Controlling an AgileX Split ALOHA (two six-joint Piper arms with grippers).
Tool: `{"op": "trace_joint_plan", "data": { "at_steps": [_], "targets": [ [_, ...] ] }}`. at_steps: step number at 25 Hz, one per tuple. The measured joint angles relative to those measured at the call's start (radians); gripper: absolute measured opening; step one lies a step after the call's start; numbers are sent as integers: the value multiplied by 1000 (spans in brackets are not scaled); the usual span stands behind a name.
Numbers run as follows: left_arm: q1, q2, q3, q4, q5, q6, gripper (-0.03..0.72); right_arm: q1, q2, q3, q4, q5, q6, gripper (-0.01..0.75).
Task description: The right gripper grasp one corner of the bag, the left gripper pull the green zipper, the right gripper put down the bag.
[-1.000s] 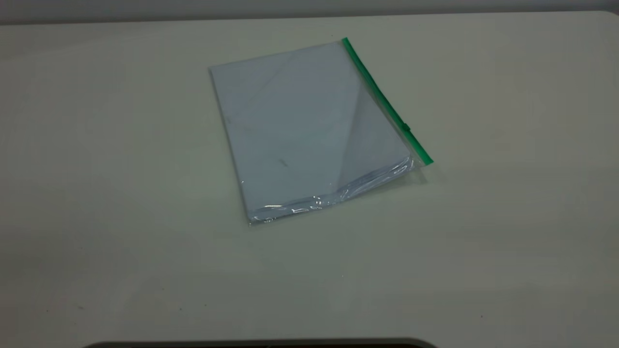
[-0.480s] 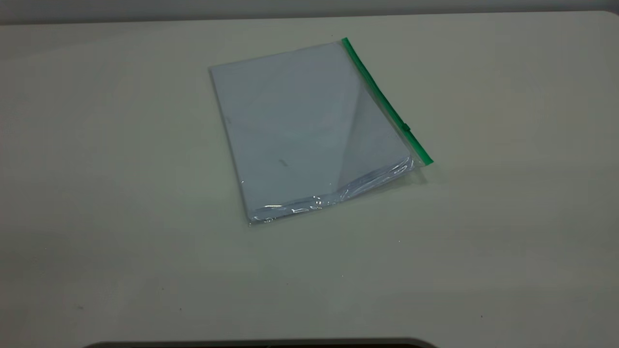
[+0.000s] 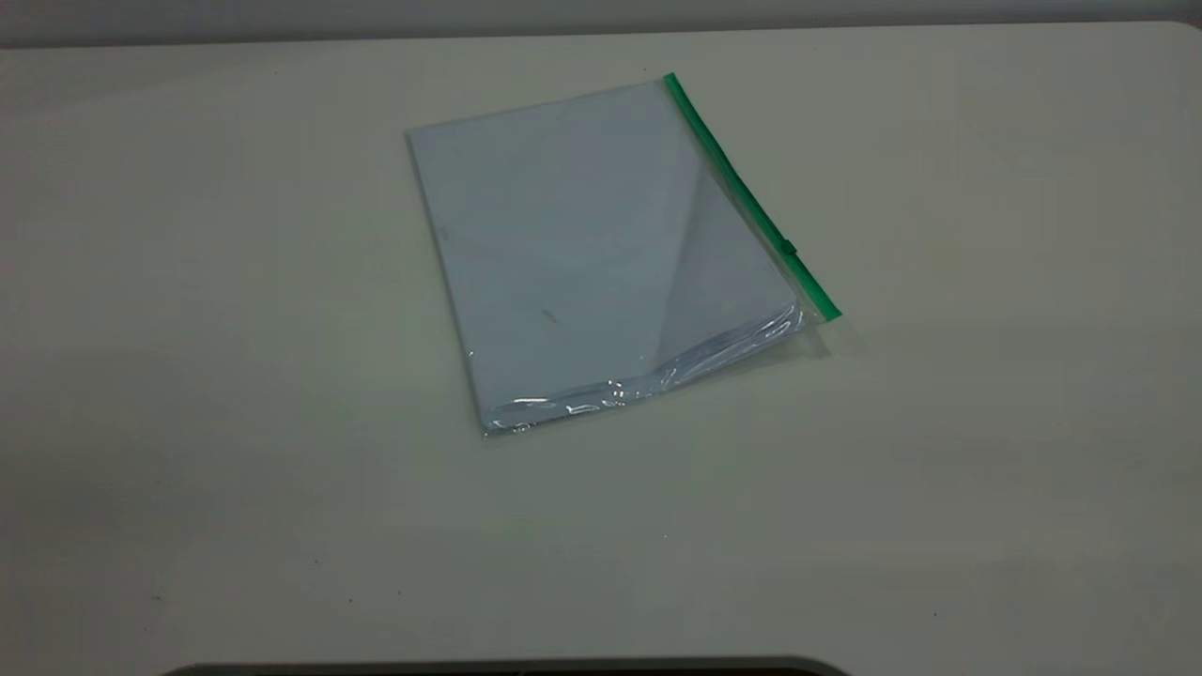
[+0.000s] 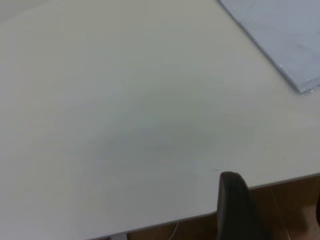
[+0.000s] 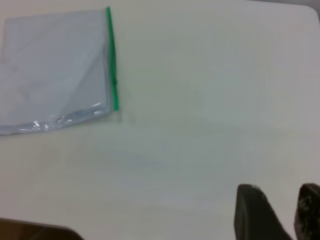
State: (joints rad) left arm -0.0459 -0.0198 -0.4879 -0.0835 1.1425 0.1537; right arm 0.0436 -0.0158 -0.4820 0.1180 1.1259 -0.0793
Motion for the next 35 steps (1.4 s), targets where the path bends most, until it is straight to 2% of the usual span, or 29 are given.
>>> {"op": "trace_joint_plan", "data": {
  "at_steps": [6, 9, 13, 17, 22, 29, 32, 35],
  "targets": [
    [1, 35, -34, -27, -22, -64, 443, 0, 46, -1, 144, -25, -77, 242],
    [1, 150, -85, -43, -55, -65, 443, 0, 176, -1, 259, -93, -151, 268],
    [1, 369, -141, -50, -141, -47, 443, 0, 389, -1, 329, -218, -283, 358],
    [2, 591, -182, -107, -270, 13, 461, 0, 631, -1, 430, -416, -422, 465],
    [2, 817, -209, -249, -367, 191, 521, 0, 965, -1, 754, -516, -674, 509],
    [2, 964, -209, -411, -423, 367, 529, 0, 1426, -1, 1283, -572, -1106, 509],
    [2, 980, -209, -416, -433, 390, 529, 0, 1605, -4, 1489, -569, -1294, 509],
    [2, 980, -210, -416, -457, 392, 530, 0, 1748, -20, 1626, -510, -1445, 509]
  ]
}}
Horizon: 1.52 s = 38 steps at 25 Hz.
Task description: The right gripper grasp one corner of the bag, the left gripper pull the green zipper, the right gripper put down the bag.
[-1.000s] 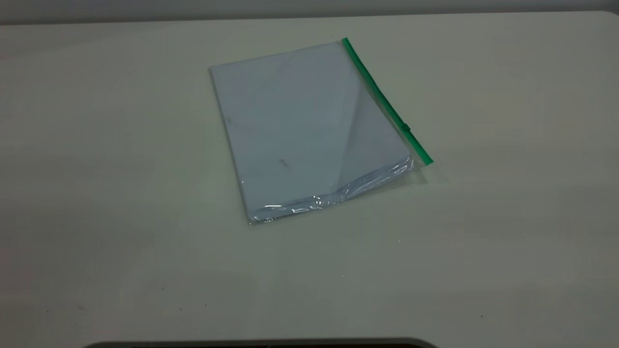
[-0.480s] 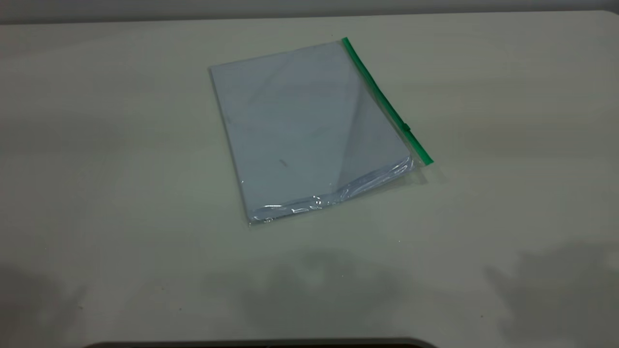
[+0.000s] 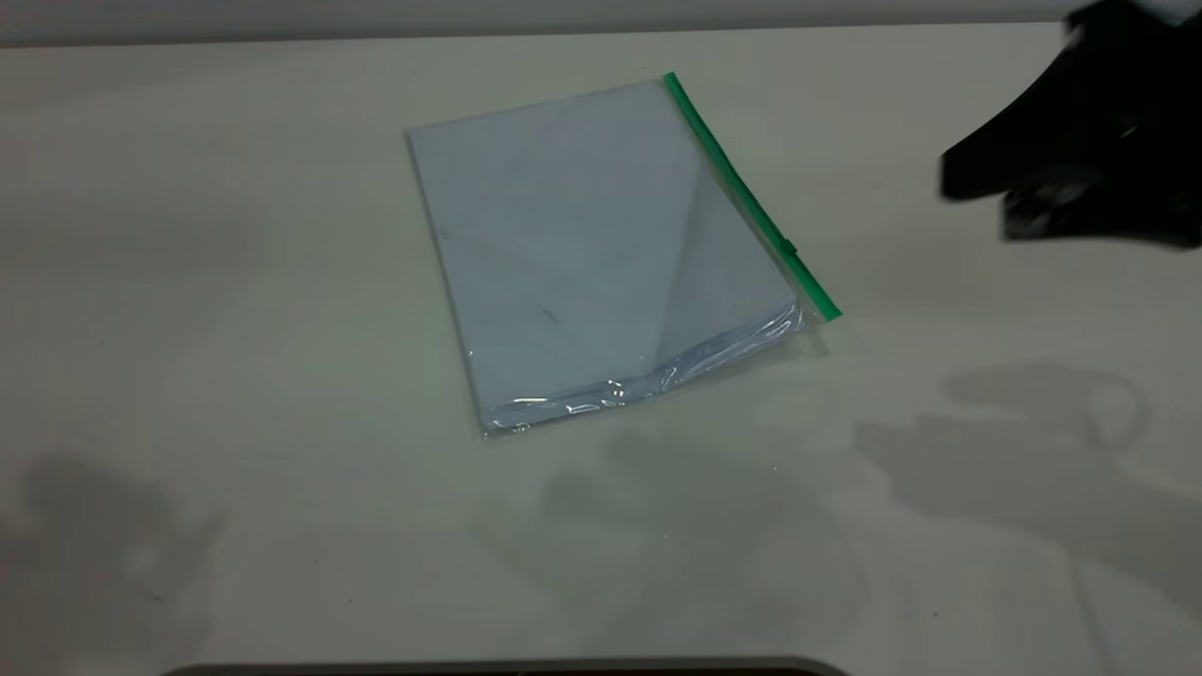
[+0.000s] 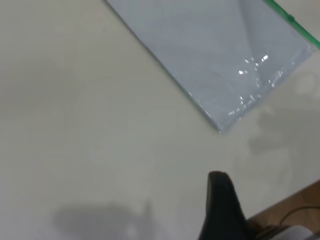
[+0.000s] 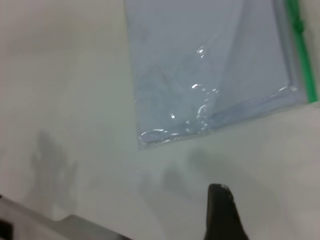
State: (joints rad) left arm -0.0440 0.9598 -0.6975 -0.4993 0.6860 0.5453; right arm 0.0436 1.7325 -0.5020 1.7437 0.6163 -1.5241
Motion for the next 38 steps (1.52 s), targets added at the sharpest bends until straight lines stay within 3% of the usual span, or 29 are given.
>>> {"op": "trace_joint_plan", "data": {
  "at_steps": [6, 18, 38],
  "targets": [
    [0, 0, 0, -1, -34, 2, 531, 0, 257, -104, 35, 97, -84, 509],
    [0, 0, 0, -2, -50, 2, 532, 15, 597, -354, 49, 139, -111, 510],
    [0, 0, 0, -5, -54, 2, 532, 62, 759, -559, 50, 145, -66, 511]
  ]
}}
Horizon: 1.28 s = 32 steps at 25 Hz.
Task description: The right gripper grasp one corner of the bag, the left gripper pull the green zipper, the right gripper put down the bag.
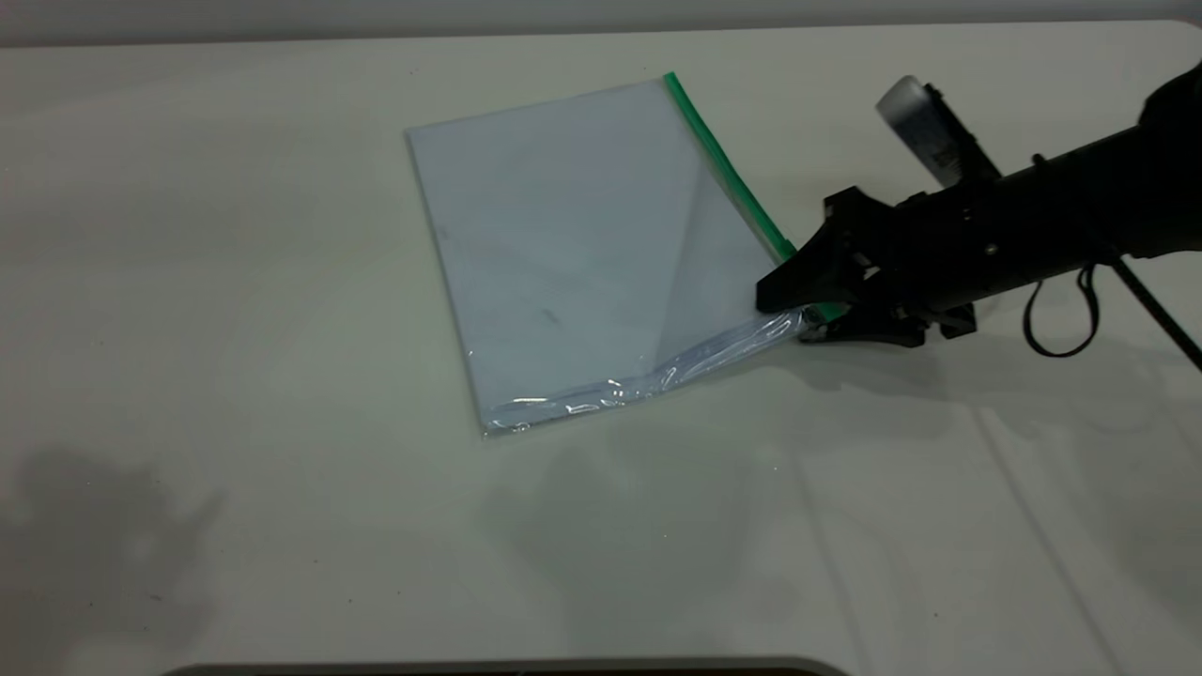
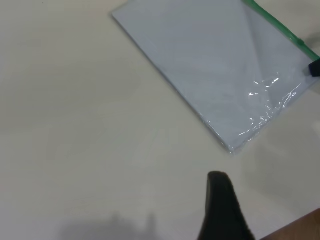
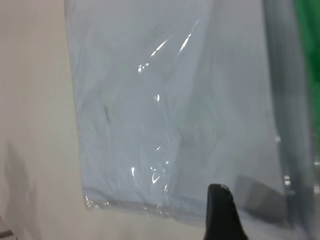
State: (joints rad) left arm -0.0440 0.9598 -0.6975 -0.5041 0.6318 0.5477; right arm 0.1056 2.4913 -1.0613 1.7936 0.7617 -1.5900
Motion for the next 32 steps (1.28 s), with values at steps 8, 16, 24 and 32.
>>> {"op": "trace_joint_plan", "data": {
  "at_steps": [8, 16, 24, 32],
  "targets": [
    [0, 0, -3, 0, -3, 0, 532, 24, 10, -37, 1, -4, 4, 390],
    [0, 1, -3, 0, -9, 3, 532, 24, 21, -38, 1, 26, 8, 51],
    [0, 5, -3, 0, -47, 4, 532, 24, -48, -39, -376, 108, 132, 34],
    [0, 150, -10, -1, -73, 7, 532, 24, -253, -100, -969, -62, 494, 34]
  ]
}}
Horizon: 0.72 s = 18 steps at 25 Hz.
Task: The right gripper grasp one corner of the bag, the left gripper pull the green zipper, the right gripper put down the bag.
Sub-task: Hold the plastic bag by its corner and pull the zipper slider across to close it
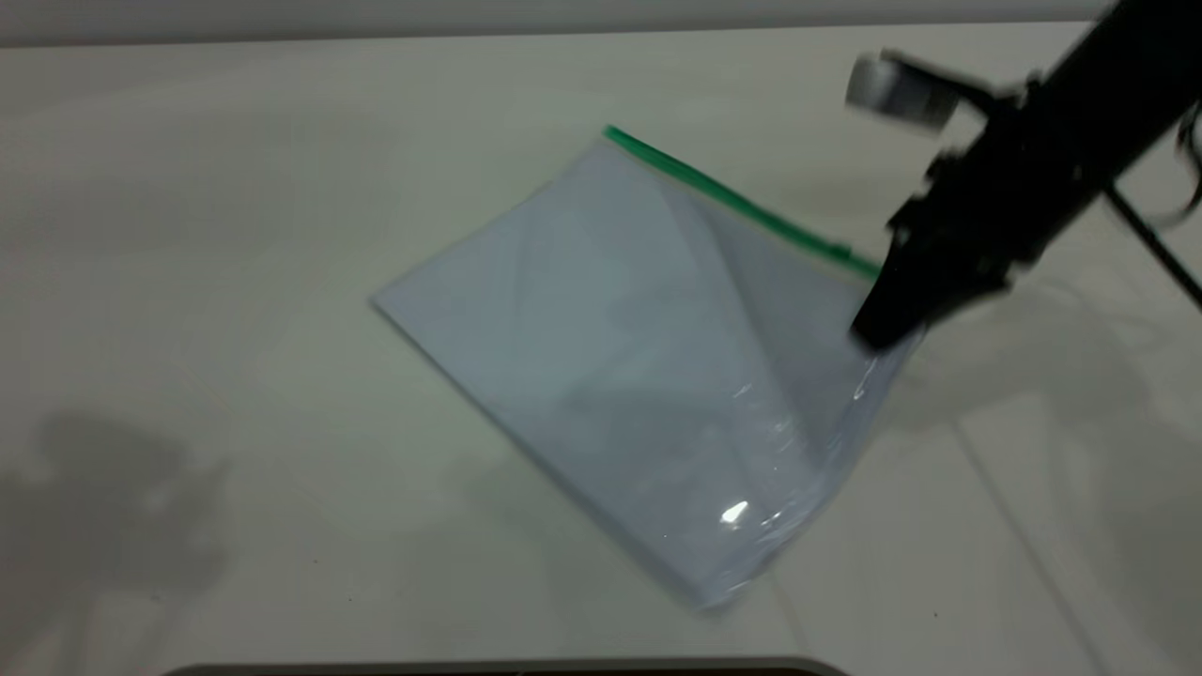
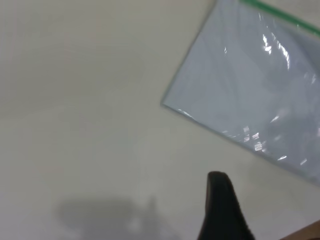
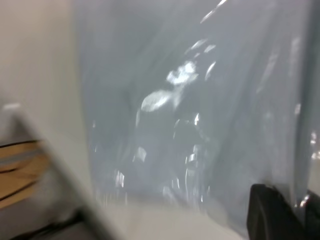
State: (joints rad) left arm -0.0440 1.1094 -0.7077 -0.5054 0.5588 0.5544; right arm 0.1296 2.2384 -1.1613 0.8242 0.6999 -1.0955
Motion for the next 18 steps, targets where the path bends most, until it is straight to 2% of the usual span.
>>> {"op": "trace_joint_plan", "data": {
  "at_steps": [4, 7, 11, 13, 18],
  "targets": [
    [-1, 127, -71, -3, -4, 29, 532, 19, -99, -93, -52, -53, 40, 34],
    [-23, 239, -178, -16, -12, 100, 532, 77, -148, -123, -63, -60, 12, 34],
    [-83, 411, -335, -93, 7, 288, 522, 189, -167, -125, -74, -59, -19, 34],
    [-117, 494, -425, -153, 23, 407, 512, 221, -167, -125, -74, -62, -18, 34],
    [-179, 715, -631, -293, 165, 677, 497, 230, -167, -125, -75, -45, -7, 34]
  ]
}}
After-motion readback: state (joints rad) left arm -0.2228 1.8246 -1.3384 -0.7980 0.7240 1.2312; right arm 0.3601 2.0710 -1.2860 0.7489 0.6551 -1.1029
